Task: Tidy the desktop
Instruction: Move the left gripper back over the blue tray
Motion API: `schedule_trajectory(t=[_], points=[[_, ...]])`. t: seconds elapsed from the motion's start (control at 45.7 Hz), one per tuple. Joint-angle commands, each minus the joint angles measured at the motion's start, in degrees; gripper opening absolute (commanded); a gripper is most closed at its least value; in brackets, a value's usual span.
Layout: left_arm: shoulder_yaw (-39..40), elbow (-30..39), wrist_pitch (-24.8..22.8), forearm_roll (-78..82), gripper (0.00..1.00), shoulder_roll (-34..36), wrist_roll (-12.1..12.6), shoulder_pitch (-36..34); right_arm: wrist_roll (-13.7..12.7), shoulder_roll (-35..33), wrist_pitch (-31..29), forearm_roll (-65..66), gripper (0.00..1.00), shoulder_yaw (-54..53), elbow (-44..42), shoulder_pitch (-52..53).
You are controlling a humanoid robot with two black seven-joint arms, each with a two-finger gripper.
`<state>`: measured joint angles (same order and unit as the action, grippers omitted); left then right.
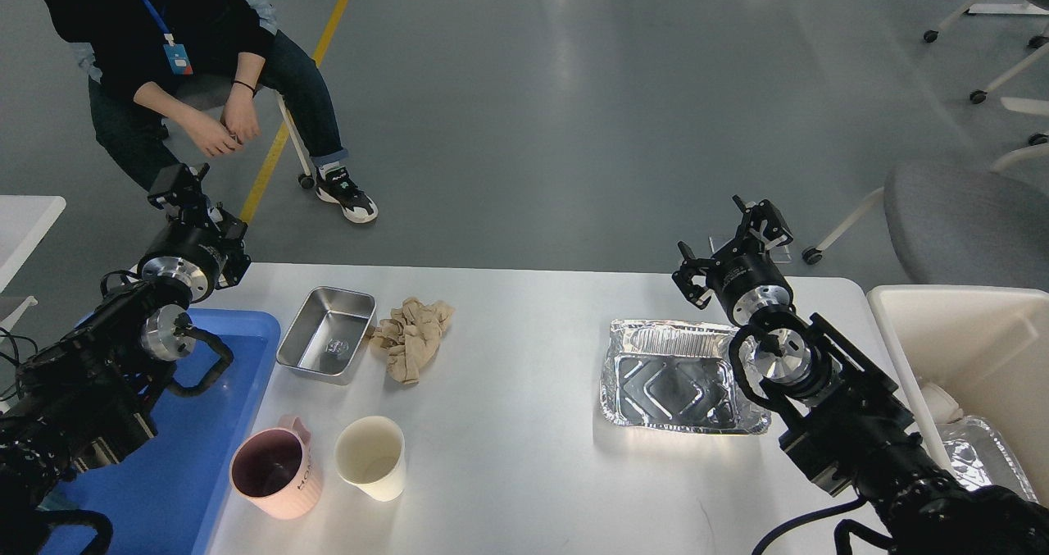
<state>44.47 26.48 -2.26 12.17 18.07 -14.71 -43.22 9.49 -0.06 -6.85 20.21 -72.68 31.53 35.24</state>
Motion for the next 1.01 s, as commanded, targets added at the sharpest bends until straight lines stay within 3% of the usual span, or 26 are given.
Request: schedule_trajectory(t=[0.0,0.175,0.219,0.372,0.548,0.701,0.986], points=[[-0.69,0.07,-0.20,0.93,0.99,-0.23,0.21,0.24,0.00,-0.03,0.00,0.00,1.00,0.00,0.02,0.09],[-7.63,-0.02,-0.38,6.20,0.99,0.12,0.29,-2.04,0.00,-0.03,0.00,0.09,1.00,0.00,0.11,0.00],[-15.00,0.07,-0.55,9.62,0.99,1.08,0.64,-4.15,-0.09,-0.03,0.00,0.09,1.00,0.08,0.11,0.00],[-28.19,0.07,-1.25,9.72,0.99,2.14,2.75,-8.11,-0.09,-0.03,0.00,0.26,1.00,0.08,0.28,-0.08],[-31.11,1.56,-3.01,9.89,0.99,5.30,3.46,-8.11,-0.18,-0.11,0.00,0.79,1.00,0.26,0.28,0.00],[-33.56,7.70,-7.32,10.68,0.99,11.27,3.46,-7.23,-0.18,-0.38,0.00,0.88,1.00,3.07,0.37,0.18],[-46.83,19.40,-7.85,11.56,0.99,26.39,3.37,-8.02,-0.18,-0.46,0.53,0.88,1.00,5.18,0.37,0.44]])
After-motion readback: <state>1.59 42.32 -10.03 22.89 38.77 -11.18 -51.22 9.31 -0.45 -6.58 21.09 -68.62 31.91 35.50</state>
